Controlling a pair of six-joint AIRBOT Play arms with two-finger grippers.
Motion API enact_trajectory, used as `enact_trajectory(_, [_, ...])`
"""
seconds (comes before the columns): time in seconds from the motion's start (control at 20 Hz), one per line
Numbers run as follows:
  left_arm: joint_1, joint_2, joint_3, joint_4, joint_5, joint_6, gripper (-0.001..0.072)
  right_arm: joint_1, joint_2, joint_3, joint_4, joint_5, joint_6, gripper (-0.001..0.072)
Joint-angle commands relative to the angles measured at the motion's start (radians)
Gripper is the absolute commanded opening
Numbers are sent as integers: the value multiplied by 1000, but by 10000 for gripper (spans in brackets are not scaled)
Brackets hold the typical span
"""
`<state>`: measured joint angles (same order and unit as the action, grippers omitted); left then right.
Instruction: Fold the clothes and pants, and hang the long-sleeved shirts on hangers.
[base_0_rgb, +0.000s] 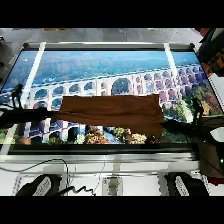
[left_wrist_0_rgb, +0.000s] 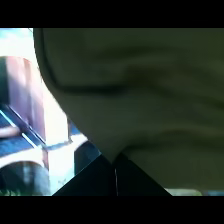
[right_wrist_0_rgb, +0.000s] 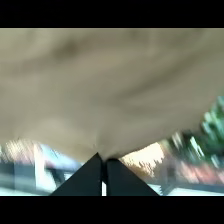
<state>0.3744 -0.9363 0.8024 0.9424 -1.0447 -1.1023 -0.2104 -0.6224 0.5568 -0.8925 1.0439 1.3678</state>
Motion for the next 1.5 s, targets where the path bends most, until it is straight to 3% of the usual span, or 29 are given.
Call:
enact_trajectory(0.0, [-51, 85, -46, 5, 304, -48, 7, 172, -13, 1, -2, -386, 142, 9])
enact_trajectory(0.1, [-109, -14, -45, -79, 419, -47, 7, 274, -177, 6, 0, -622, 170, 9])
enact_trajectory(0.2, [-169, -138, -42, -126, 490, -43, 8, 327, -364, 52, 16, -755, 170, 10])
enact_trajectory(0.35, [-236, -294, -16, -155, 573, -44, 24, 328, -608, 201, 20, -752, 168, 41])
enact_trajectory(0.4, [-246, -328, -7, -179, 597, -43, 123, 329, -661, 239, 19, -746, 168, 211])
enact_trajectory(0.45, [-248, -345, 2, -185, 610, -43, 362, 329, -697, 270, 19, -735, 168, 468])
enact_trajectory(0.5, [-247, -352, 6, -183, 628, -42, 599, 328, -719, 294, 14, -719, 168, 574])
enact_trajectory(0.55, [-238, -351, 9, -161, 644, -34, 697, 329, -723, 305, -8, -713, 168, 574])
enact_trajectory(0.7, [-180, -350, 9, -14, 593, -11, 697, 313, -712, 314, -69, -679, 168, 573])
enact_trajectory(0.8, [-113, -359, 9, 43, 504, -54, 696, 285, -711, 314, -77, -605, 168, 568])
enact_trajectory(1.0, [-48, -402, 20, 45, 412, -76, 696, 241, -711, 314, -78, -484, 168, 567])
enact_trajectory(1.2, [-92, -516, 79, 6, 367, -77, 694, 245, -710, 314, -71, -448, 168, 560])
enact_trajectory(1.3, [-128, -567, 121, -24, 367, -77, 684, 245, -698, 314, -72, -421, 166, 522])
enact_trajectory(1.4, [-167, -609, 148, -23, 367, -76, 517, 245, -679, 314, -72, -414, 165, 355])
enact_trajectory(1.45, [-183, -624, 154, -23, 367, -76, 421, 245, -671, 319, -73, -410, 164, 321])
